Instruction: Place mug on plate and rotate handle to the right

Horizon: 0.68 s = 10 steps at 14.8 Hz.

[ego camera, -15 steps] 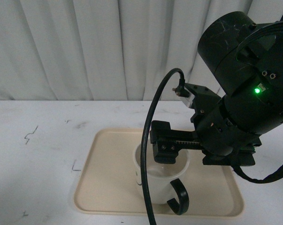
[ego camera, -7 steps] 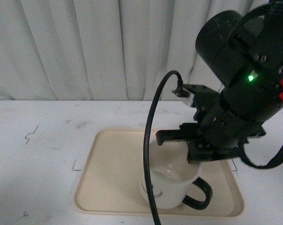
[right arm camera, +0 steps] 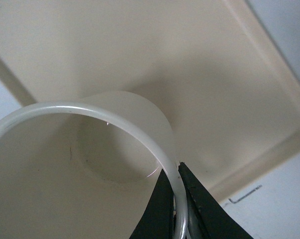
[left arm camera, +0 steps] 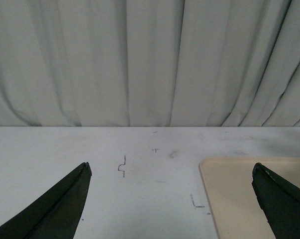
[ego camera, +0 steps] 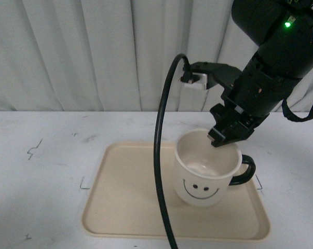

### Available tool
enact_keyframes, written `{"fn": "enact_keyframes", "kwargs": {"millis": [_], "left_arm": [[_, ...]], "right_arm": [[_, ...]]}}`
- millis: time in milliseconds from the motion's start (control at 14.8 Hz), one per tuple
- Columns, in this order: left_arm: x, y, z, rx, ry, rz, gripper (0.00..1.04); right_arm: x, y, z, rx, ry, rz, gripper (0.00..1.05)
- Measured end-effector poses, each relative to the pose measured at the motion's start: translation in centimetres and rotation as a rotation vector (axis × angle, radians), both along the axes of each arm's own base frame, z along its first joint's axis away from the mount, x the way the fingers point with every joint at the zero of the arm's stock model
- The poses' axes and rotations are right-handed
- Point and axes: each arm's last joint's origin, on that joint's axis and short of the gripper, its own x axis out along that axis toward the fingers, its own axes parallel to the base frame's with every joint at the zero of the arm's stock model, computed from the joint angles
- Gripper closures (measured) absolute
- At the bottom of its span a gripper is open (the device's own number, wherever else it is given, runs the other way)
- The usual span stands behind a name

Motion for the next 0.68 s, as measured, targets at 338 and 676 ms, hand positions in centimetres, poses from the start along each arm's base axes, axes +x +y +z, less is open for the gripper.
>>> {"fn": "enact_keyframes", "kwargs": {"millis": [338, 676], "left_arm": [[0.0, 0.0, 0.0, 0.000, 0.000, 0.000, 0.07], [0.0, 0.0, 0.0, 0.000, 0.000, 0.000, 0.07]], "right_arm": [[-0.4, 2.1, -1.4, 0.008, 0.004, 0.246, 1.02], [-0.5, 4.0, -2.7, -0.036, 0.015, 0.294, 1.02]]}}
